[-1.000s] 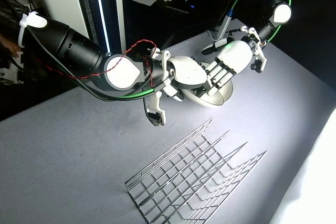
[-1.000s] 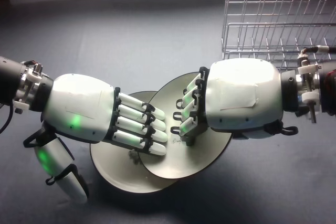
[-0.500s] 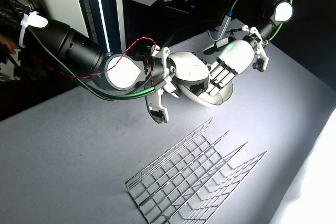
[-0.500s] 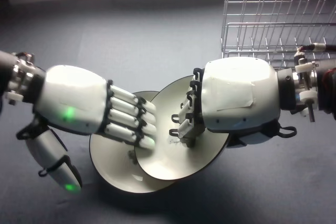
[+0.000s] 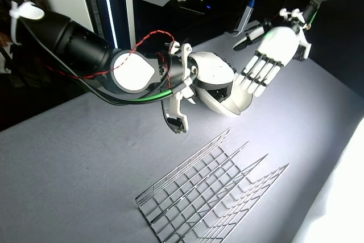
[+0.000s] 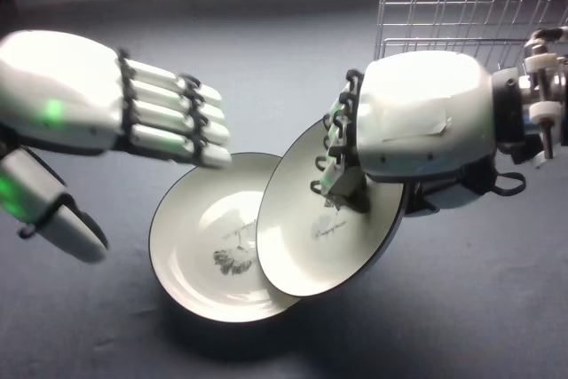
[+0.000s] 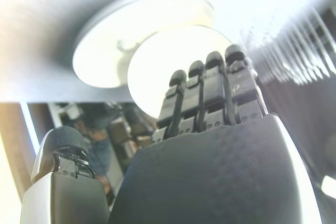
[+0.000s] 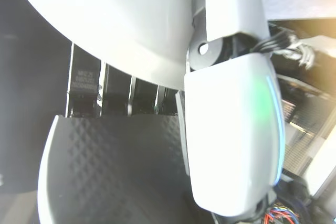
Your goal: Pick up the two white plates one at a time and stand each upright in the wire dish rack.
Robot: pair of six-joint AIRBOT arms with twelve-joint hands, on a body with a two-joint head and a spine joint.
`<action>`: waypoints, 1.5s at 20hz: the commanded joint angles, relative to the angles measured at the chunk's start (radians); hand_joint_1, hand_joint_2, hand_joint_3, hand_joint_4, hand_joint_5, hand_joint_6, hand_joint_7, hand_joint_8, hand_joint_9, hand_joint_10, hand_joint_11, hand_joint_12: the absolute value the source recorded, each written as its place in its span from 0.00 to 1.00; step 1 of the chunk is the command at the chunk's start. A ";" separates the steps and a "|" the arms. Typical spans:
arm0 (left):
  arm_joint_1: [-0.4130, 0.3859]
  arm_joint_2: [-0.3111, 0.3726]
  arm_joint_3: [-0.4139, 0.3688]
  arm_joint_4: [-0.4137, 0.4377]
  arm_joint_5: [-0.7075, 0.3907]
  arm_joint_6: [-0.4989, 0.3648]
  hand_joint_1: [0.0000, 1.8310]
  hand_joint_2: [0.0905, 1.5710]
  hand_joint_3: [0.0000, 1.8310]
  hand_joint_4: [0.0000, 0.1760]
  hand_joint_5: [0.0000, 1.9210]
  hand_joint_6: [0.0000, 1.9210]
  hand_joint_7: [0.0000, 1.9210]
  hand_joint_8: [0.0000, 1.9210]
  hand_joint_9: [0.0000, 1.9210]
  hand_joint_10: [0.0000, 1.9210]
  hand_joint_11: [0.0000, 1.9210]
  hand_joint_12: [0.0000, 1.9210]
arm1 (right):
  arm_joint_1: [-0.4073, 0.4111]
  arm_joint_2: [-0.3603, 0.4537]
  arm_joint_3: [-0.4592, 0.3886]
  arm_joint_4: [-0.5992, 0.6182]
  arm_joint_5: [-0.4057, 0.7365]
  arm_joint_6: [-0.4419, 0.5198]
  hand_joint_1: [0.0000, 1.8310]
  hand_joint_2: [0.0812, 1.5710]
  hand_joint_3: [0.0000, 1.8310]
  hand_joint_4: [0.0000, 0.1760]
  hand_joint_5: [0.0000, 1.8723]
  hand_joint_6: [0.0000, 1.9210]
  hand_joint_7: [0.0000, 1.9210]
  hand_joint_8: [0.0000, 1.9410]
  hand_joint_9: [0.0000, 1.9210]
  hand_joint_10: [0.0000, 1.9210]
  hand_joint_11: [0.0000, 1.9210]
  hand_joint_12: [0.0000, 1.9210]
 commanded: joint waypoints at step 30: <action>-0.167 0.160 0.058 -0.001 -0.005 -0.147 0.00 0.64 0.00 0.00 0.00 0.00 0.00 0.00 0.00 0.00 0.00 0.00 | 0.197 0.198 -0.130 0.950 0.069 0.035 0.76 0.67 0.00 0.00 0.51 0.43 0.57 0.40 0.53 0.62 0.46 0.73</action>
